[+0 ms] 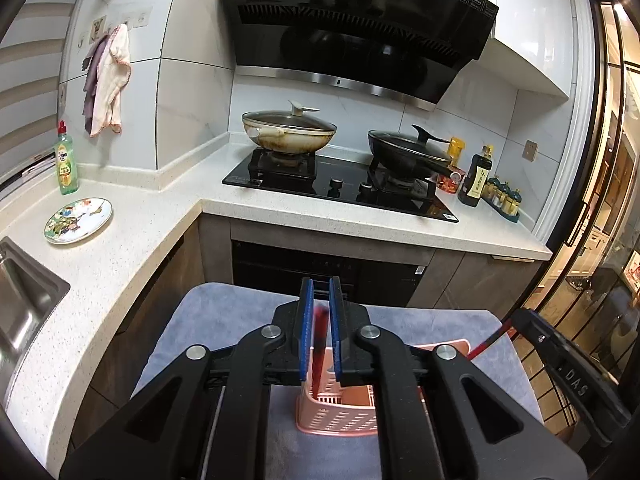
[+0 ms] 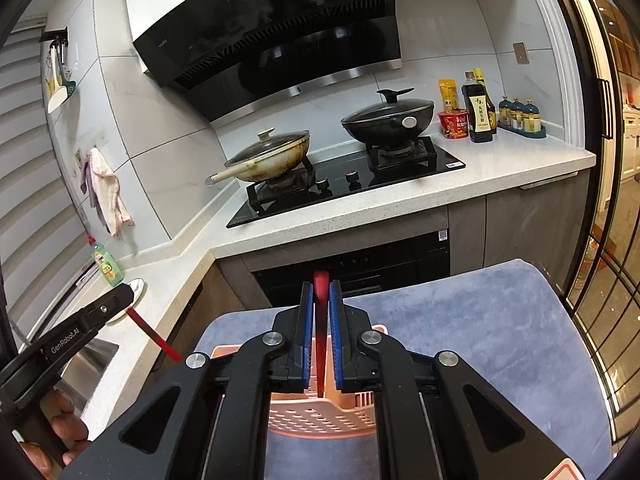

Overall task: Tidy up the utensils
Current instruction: 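Open both grippers to drop the red chopsticks into the pink basket, then move both open grippers back to the remaining chopsticks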

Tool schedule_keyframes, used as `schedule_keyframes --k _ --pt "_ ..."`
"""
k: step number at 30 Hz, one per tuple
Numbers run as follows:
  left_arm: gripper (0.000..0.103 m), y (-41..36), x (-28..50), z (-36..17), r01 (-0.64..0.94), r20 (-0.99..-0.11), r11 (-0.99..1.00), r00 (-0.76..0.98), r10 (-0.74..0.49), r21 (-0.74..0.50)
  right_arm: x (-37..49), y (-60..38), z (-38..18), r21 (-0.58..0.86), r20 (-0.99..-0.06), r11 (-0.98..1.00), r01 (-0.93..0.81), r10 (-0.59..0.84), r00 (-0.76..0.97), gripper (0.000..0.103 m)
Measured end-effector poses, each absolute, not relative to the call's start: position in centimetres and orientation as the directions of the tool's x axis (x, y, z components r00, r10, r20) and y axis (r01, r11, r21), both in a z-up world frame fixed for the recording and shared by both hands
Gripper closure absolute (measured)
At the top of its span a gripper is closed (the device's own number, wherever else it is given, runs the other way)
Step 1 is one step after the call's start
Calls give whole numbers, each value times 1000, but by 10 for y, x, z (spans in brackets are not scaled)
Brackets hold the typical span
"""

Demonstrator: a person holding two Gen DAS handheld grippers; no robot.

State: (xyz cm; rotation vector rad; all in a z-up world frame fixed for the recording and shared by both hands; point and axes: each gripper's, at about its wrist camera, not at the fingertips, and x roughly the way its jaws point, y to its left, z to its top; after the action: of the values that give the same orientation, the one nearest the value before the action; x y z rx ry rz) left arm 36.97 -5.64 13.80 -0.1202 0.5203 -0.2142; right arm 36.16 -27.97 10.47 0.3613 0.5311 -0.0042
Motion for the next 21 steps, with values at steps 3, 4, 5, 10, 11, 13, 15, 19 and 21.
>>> schedule_keyframes --k 3,4,5,10,11,13,15,19,21 --pt "81 -51 363 139 163 -483 971 846 -228 -175 353 -283 109 337 -492 936 103 82 867 87" --pt "72 -49 361 140 159 -481 971 847 -227 -179 349 -285 110 340 -490 935 103 82 868 87" --pt "64 -46 358 141 155 -476 971 850 -226 -184 346 -285 112 340 -487 935 104 81 870 87" --pt "62 -35 331 147 146 -464 975 861 -209 -169 314 -287 120 336 -474 937 98 78 877 84" --pt "62 -33 325 148 147 -463 975 861 -209 -167 304 -286 120 332 -471 939 95 77 879 83" --pt "59 -28 311 148 148 -462 975 862 -209 -164 289 -284 120 322 -470 942 92 75 879 81" --pt "57 -24 294 145 146 -463 977 863 -203 -156 270 -281 118 313 -474 946 87 76 877 81" --pt "57 -15 265 135 144 -481 978 854 -199 -150 235 -276 112 296 -488 952 80 79 869 81" --pt "57 -11 249 127 140 -495 980 847 -192 -141 217 -273 108 287 -499 955 75 82 863 80"
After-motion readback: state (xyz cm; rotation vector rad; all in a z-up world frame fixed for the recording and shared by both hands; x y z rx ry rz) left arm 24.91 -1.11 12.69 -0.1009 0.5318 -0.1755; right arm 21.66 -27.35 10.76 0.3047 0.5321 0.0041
